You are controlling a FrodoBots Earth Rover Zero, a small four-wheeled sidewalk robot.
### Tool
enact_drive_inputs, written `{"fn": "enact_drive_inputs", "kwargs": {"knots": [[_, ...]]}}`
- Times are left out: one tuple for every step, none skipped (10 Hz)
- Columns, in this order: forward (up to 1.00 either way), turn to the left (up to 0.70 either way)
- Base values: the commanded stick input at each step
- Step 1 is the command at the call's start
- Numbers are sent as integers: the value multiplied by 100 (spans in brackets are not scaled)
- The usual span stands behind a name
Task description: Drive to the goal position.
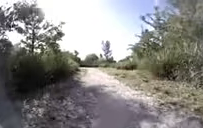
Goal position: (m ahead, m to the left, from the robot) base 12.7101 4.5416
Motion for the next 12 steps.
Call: {"fn": "enact_drive_inputs", "kwargs": {"knots": [[85,0],[85,0],[85,0],[85,0],[85,0],[85,0],[85,0],[85,0],[85,0],[85,0],[85,0],[85,0]]}}
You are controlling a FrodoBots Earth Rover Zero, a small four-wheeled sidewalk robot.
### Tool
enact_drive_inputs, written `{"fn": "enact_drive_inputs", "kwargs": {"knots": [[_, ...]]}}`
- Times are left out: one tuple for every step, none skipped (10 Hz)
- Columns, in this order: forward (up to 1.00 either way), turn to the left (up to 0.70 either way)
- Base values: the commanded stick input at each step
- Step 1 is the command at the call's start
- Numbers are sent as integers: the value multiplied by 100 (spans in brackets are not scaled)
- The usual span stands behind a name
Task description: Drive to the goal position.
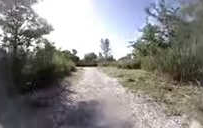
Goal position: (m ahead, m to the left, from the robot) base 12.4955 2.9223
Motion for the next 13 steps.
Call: {"fn": "enact_drive_inputs", "kwargs": {"knots": [[85,0],[85,0],[85,0],[85,0],[85,0],[85,0],[85,0],[85,0],[85,0],[85,0],[85,0],[85,0],[85,0]]}}
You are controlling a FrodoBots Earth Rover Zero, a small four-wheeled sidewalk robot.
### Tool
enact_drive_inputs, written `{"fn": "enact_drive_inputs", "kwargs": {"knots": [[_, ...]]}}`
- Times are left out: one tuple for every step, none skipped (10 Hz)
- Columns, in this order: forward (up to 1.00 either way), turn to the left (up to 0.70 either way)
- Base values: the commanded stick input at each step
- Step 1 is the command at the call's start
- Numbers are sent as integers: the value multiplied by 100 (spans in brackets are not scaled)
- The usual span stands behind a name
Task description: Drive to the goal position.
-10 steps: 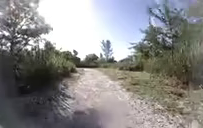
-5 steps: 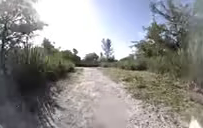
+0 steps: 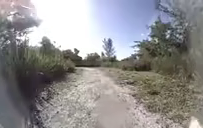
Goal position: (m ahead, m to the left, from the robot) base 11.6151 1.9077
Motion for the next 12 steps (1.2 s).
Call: {"fn": "enact_drive_inputs", "kwargs": {"knots": [[85,0],[85,0],[85,0],[85,0],[85,0],[85,0],[85,0],[85,0],[85,0],[85,0],[85,0],[85,0]]}}
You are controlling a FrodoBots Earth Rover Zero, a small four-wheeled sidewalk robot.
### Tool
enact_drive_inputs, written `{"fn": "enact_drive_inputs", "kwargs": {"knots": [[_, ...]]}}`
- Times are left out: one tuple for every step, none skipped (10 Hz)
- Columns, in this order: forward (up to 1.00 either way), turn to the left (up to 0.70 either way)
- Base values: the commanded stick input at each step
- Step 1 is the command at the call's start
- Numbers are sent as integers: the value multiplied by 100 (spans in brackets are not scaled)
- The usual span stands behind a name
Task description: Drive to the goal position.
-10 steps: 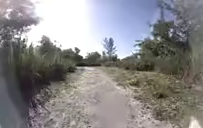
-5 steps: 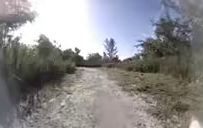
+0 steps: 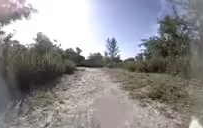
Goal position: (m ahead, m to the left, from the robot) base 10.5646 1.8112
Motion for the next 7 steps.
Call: {"fn": "enact_drive_inputs", "kwargs": {"knots": [[85,0],[85,0],[85,0],[85,0],[85,0],[85,0],[85,0]]}}
